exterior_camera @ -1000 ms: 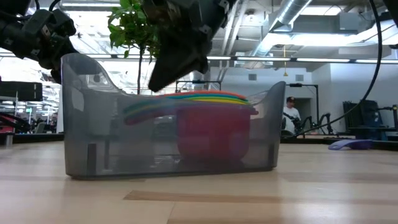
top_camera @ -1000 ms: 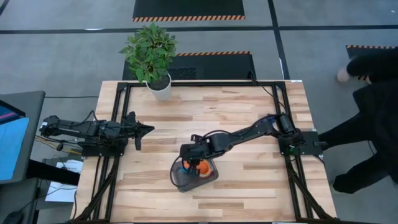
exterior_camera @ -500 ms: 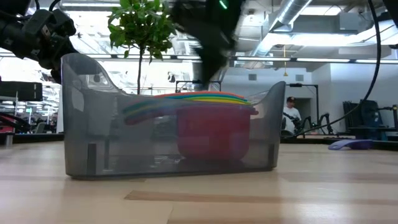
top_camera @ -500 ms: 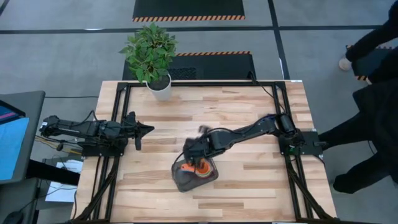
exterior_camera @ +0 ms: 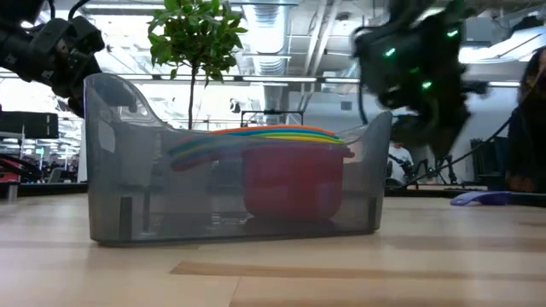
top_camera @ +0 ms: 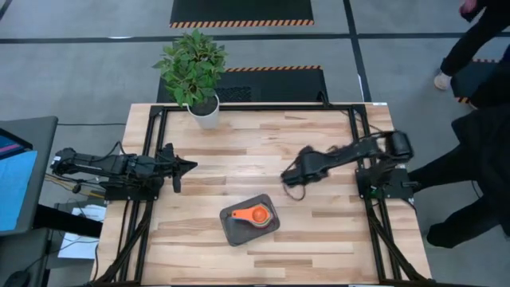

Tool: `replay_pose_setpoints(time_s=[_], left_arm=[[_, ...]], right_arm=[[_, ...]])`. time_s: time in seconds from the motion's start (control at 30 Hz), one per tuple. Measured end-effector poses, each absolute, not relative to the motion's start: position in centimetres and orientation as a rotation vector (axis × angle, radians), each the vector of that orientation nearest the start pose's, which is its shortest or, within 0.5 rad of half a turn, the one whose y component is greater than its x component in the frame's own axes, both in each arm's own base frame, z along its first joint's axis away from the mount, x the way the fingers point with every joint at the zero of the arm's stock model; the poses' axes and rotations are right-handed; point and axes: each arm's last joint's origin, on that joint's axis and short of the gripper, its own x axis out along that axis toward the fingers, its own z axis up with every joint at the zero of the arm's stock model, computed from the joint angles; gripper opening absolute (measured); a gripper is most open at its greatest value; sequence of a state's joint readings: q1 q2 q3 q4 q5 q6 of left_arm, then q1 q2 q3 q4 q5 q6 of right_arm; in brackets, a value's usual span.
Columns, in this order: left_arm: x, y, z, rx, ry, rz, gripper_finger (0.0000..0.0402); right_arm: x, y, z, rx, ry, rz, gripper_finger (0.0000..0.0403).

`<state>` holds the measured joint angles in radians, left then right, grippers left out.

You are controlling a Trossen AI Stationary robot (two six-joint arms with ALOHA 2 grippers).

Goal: Nest measuring cups in basket
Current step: Move the dark blue measuring cup to the center of the table

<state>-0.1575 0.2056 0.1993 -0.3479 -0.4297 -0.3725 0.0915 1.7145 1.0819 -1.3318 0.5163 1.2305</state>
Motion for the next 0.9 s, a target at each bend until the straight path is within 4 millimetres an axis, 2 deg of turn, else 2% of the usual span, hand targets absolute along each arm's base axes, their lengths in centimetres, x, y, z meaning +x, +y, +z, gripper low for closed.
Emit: replay_pose_setpoints(time_s=[0.1,0.27,0.5,0.63,0.9], left_arm=[[9.6,-0.3,18.3,-0.266,0.286,0.331,0.0000],[9.7,-0.3,18.3,-0.271,0.287,0.336,0.0000],[9.7,-0.3,18.2,-0.272,0.289,0.338,0.0000],[9.7,-0.3,18.2,-0.273,0.289,0.338,0.0000],[9.7,-0.3,18.2,-0.274,0.288,0.336,0.0000]], right_arm=[[22.3,0.9,18.6,0.378,1.257,-1.325,0.0060],[18.5,0.4,19.2,0.560,1.120,-1.337,0.0060],[14.7,-1.3,19.6,0.741,0.935,-1.453,0.0060],[14.3,-2.5,19.8,0.791,0.898,-1.505,0.0055],[14.6,-4.8,18.5,0.830,1.011,-1.633,0.0008]])
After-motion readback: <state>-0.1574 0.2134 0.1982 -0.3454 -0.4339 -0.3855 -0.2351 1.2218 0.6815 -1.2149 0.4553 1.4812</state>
